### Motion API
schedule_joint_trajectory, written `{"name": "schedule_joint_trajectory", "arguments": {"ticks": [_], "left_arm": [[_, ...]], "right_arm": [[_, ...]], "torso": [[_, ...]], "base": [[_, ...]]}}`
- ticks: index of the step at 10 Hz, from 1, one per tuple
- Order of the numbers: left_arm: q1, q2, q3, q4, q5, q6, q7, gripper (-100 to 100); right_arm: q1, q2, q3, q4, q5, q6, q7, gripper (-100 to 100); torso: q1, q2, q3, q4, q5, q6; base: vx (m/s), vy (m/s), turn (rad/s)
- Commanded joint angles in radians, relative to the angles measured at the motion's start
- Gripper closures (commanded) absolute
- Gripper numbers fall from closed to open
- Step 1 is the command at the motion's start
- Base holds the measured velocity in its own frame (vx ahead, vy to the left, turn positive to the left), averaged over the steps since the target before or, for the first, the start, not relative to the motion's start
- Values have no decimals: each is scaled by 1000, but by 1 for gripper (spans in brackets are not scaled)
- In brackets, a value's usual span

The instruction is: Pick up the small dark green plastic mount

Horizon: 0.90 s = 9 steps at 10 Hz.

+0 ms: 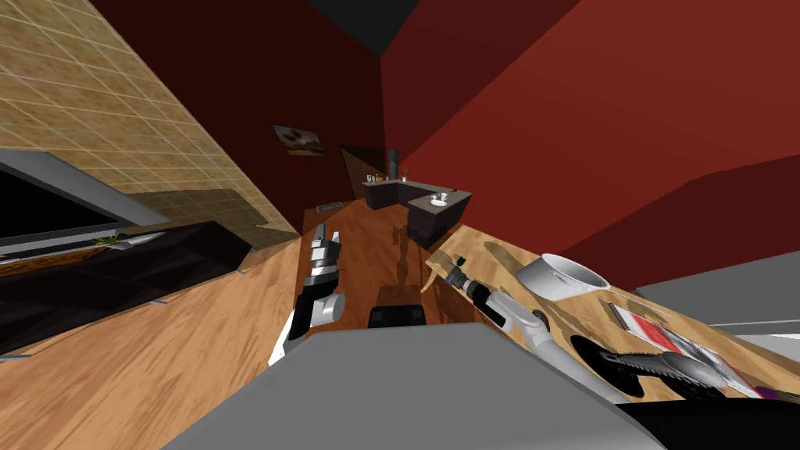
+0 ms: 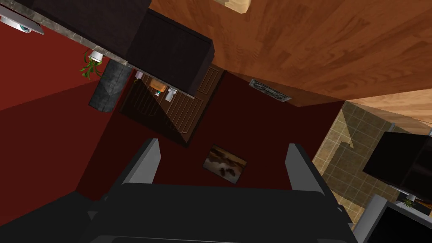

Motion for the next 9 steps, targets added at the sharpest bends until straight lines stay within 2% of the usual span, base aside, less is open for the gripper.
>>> {"name": "schedule_joint_trajectory", "arguments": {"ticks": [1, 2, 3, 4, 5, 6, 7, 8, 9], "left_arm": [[0, 0, 0, 0, 0, 0, 0, 0], [0, 0, 0, 0, 0, 0, 0, 0], [0, 0, 0, 0, 0, 0, 0, 0], [0, 0, 0, 0, 0, 0, 0, 0], [0, 0, 0, 0, 0, 0, 0, 0], [0, 0, 0, 0, 0, 0, 0, 0], [0, 0, 0, 0, 0, 0, 0, 0], [0, 0, 0, 0, 0, 0, 0, 0], [0, 0, 0, 0, 0, 0, 0, 0]], "right_arm": [[-5, -41, 21, 49, 50, -14, 22, -100], [-5, -41, 21, 49, 68, -14, 22, -100], [-13, -77, 42, 91, 102, -26, 39, -100], [-13, -77, 42, 91, 121, -26, 39, -100], [-20, -112, 63, 133, 154, -39, 55, -100], [-20, -112, 63, 133, 174, -39, 55, -100], [-27, -147, 84, 174, 210, -52, 70, -100], [-27, -147, 84, 174, 227, -52, 70, -100], [-34, -181, 105, 214, 264, -67, 84, -100]], "torso": [[0, 0, 0, 0, 0, 0], [0, -1, 0, 0, 0, 0], [0, -1, 0, 0, 0, 0], [0, -1, 0, 0, 0, 0], [0, -1, 0, 0, 0, 0], [0, -2, -1, 0, 0, 0], [0, -1, -1, 0, 0, 0], [-1, -1, -1, 0, 0, 0], [0, -1, 0, 0, 0, 0]], "base": [[81, 16, 86], [76, 13, 47], [78, 12, 102], [75, 6, 54], [110, 9, 94], [88, 3, 53], [86, -8, 83], [77, -6, 64], [100, 0, 103]]}}
